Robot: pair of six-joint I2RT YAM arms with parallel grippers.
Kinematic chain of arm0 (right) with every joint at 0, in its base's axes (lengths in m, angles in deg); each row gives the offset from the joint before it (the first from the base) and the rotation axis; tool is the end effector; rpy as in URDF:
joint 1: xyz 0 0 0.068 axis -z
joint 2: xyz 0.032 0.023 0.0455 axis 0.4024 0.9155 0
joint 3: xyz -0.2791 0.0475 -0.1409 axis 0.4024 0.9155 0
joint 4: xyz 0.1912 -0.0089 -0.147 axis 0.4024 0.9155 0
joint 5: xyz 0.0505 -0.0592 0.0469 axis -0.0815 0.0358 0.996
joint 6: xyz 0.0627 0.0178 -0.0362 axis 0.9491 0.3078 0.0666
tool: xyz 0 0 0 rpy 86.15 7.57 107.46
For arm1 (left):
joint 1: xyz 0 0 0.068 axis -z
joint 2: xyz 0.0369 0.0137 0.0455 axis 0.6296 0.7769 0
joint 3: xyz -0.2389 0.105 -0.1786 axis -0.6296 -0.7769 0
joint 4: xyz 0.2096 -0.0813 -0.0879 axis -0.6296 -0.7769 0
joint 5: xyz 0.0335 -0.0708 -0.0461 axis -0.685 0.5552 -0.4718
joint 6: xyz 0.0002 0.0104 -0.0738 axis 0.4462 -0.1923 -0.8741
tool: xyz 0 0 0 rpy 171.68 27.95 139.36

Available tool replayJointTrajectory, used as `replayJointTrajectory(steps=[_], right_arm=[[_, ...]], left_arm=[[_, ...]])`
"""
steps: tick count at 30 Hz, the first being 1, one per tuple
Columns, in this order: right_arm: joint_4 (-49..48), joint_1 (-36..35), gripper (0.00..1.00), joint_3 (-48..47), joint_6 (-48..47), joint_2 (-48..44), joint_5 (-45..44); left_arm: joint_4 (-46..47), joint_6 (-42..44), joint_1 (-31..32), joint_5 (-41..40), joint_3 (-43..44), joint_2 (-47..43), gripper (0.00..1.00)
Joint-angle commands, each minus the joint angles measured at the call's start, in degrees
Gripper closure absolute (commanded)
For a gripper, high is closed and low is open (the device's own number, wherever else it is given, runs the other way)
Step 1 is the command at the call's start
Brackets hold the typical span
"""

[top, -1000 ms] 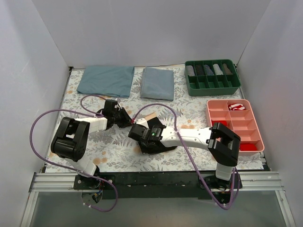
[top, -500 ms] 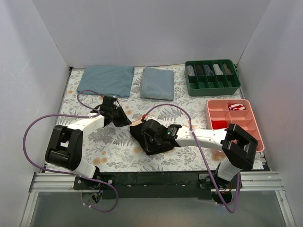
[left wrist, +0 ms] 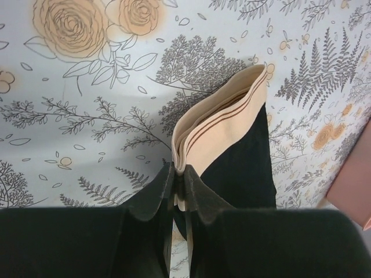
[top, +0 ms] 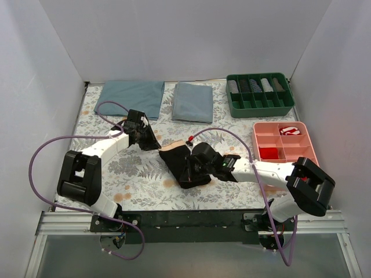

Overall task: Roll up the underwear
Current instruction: Fold the underwear at the center of the board.

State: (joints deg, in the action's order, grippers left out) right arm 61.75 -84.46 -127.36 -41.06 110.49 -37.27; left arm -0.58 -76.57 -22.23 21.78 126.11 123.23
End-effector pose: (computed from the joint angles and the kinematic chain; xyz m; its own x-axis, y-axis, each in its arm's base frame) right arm 0.1438 0.2662 0.2440 -0.8544 -0.0886 -0.5120 -0.4177 0.7033 0.5752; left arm 0.2780 -0.1000 0.2289 -0.5977 -0.7982 0.0747 -0.6952 0.4697 -0.5442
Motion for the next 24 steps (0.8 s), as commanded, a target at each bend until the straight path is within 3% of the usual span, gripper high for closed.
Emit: replayJointTrajectory(steps=[1, 10, 17, 24], right_arm=[[-6.8, 1.9, 0.99, 1.9, 1.0, -1.9, 4.3], [-12.8, 5.0, 0.99, 6.5, 2.6, -3.0, 7.8], [-11.6, 4.5, 0.99, 0.2, -2.2, 3.9, 15.5], [-10.6, 0.8, 0.99, -5.8, -4.3, 8.6, 19.4]], left_arm=[[-2.9, 2.5, 0.4, 0.5, 4.3, 1.7, 1.0], [-10.0, 6.1, 1.6, 1.3, 13.3, 7.5, 1.0], [-12.4, 5.3, 1.2, -4.8, 7.9, 4.3, 1.0], [-14.7, 3.0, -2.3, -8.9, 0.5, -5.6, 1.0]])
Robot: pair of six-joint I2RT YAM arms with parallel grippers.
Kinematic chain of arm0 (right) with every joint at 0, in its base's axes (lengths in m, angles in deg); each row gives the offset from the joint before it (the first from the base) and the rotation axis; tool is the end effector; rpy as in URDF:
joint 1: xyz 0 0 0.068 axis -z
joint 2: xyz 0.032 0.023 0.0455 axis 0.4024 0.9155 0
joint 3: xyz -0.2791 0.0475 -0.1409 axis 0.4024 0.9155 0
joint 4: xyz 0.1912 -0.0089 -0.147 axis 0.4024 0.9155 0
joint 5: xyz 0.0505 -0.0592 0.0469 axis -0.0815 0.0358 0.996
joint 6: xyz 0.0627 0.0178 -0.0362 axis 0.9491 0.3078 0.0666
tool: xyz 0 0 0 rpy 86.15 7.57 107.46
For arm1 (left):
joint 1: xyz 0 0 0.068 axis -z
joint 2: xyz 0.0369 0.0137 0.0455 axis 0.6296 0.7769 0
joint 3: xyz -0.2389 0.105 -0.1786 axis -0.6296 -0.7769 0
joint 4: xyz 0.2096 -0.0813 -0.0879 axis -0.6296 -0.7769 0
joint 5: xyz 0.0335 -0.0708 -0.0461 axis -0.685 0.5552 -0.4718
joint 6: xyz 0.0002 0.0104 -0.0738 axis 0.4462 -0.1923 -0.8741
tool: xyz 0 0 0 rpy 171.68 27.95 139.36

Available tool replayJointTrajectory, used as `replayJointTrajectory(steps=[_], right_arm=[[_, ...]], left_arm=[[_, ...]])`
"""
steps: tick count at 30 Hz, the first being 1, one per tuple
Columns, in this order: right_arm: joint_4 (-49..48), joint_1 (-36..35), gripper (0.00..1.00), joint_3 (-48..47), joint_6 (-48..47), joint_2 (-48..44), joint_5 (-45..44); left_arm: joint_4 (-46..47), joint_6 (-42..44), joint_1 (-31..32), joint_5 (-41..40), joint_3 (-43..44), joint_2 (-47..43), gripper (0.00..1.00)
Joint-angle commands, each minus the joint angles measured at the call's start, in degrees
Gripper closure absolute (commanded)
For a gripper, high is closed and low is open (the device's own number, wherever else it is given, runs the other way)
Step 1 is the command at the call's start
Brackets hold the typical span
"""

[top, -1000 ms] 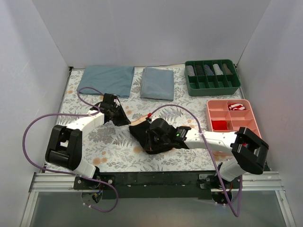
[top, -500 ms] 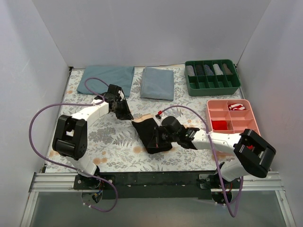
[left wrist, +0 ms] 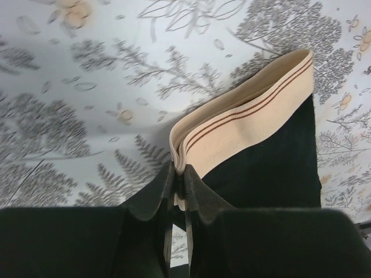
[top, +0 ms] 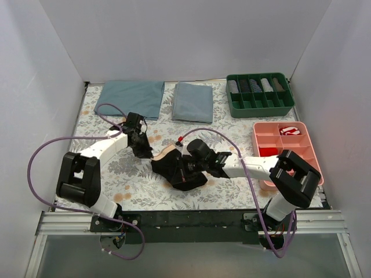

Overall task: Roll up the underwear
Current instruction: Fold the underwear at the center of the board.

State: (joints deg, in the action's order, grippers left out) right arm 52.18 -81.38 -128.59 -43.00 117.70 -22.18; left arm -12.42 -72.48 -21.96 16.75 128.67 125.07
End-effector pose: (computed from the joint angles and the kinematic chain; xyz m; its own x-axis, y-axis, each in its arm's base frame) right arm 0.1608 0.2928 0.2330 -0.8707 -0.1769 -0.4589 -0.4752 0.5430 0.6923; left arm 0.2672 -0.0926 0.2198 -0.6149 -0.7879 0.0350 -0.7426 0.5635 -0.3620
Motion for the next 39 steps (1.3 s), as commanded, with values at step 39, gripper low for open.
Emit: replayJointTrajectory(steps=[39], right_arm=[[-9.7, 4.3, 0.99, 16.2, 11.9, -9.8, -10.0]], left_arm=[[-6.1, 3.5, 8.3, 3.6, 31.6, 18.7, 0.98]])
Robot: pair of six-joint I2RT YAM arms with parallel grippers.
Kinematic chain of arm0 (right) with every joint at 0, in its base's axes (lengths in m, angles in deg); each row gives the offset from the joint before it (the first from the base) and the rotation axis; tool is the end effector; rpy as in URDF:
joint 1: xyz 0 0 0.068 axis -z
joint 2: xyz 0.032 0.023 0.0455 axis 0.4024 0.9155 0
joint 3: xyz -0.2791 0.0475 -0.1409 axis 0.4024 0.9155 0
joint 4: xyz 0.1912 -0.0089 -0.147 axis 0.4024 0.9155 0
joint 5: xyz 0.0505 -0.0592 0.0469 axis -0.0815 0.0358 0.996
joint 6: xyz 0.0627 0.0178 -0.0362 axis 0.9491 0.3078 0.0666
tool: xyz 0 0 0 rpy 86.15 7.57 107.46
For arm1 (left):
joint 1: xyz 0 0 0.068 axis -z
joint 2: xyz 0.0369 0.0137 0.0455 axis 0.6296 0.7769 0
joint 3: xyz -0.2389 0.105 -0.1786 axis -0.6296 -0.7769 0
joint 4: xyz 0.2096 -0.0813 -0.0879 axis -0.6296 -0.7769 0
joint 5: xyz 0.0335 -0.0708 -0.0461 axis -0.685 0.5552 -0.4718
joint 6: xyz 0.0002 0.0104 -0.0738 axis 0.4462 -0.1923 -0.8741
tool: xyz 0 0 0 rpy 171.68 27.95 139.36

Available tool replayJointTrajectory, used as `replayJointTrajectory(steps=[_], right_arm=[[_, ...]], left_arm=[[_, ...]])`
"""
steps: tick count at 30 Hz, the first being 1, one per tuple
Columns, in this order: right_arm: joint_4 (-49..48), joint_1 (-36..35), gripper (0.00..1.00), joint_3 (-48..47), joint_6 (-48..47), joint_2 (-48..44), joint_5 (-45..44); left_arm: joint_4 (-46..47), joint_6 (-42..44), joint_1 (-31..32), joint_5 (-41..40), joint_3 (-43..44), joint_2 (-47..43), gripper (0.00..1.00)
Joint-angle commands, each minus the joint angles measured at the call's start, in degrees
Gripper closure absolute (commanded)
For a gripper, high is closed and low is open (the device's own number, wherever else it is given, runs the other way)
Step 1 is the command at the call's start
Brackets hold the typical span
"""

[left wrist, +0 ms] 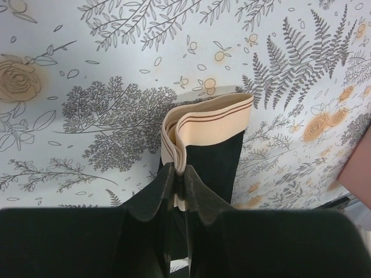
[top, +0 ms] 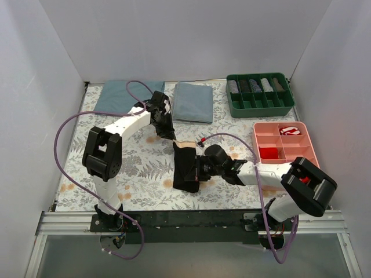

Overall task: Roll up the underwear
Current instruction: Fold the underwear at the center of the board.

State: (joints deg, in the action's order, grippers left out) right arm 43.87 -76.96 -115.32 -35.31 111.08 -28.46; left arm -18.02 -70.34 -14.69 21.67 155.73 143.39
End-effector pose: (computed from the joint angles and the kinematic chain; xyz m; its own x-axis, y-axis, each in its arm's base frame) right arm 0.1607 0.2388 0.2105 -0.9041 0.0454 -0.4248 -0.3057 0.6258 0.7175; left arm 0.3536 -0.1767 0.2424 -0.7552 -0.6515 0.0726 -0.6111 0.6595 -0.4377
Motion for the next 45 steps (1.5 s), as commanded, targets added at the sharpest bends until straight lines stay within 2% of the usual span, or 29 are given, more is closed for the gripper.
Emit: replayJointTrajectory(steps=[1, 6, 8, 11, 13, 15, 18, 20, 25, 30, 45], right_arm=[[-1.8, -0.1, 0.99, 3.3, 5.1, -3.5, -4.2], [4.1, -0.6, 0.99, -1.9, 0.8, -3.1, -4.9], [4.9, -1.2, 0.99, -4.1, -1.8, -2.2, -3.6], [8.5, -3.4, 0.99, -11.8, -6.1, 1.8, -1.0], [10.9, -5.6, 0.99, -17.7, -8.0, 6.0, 2.0], [11.6, -7.9, 0.99, -20.8, -9.3, 8.6, 3.8], [11.1, -10.0, 0.99, -24.2, -9.3, 12.7, 6.9], [9.4, -10.2, 0.99, -22.8, -8.2, 13.2, 6.7], [5.4, -8.8, 0.99, -17.3, -4.5, 10.4, 4.3], [-1.5, -5.2, 0.99, -12.5, -1.5, 9.9, 6.5], [-1.0, -2.8, 0.99, -11.7, -1.8, 10.2, 4.5]], left_arm=[[-1.0, 1.7, 1.5, -2.1, 5.2, 0.7, 0.99], [-0.2, -0.2, 1.4, -7.2, 2.7, -2.2, 1.0], [-0.4, -1.5, 0.2, -8.0, -1.2, -4.3, 1.0], [2.4, -3.1, -4.7, -6.8, -10.4, -10.4, 1.0], [3.0, -2.9, -10.2, -5.8, -17.0, -14.5, 1.0], [2.0, -2.3, -15.0, -6.6, -20.2, -20.3, 1.0], [1.1, -2.0, -18.1, -5.9, -24.1, -25.8, 1.0], [1.5, -2.3, -18.4, -4.9, -25.6, -27.1, 1.0], [3.6, -3.0, -18.4, -2.2, -25.1, -25.0, 1.0], [3.6, -2.6, -17.7, -0.8, -20.2, -20.5, 1.0], [4.3, -2.0, -12.0, -0.7, -11.0, -9.4, 1.0]])
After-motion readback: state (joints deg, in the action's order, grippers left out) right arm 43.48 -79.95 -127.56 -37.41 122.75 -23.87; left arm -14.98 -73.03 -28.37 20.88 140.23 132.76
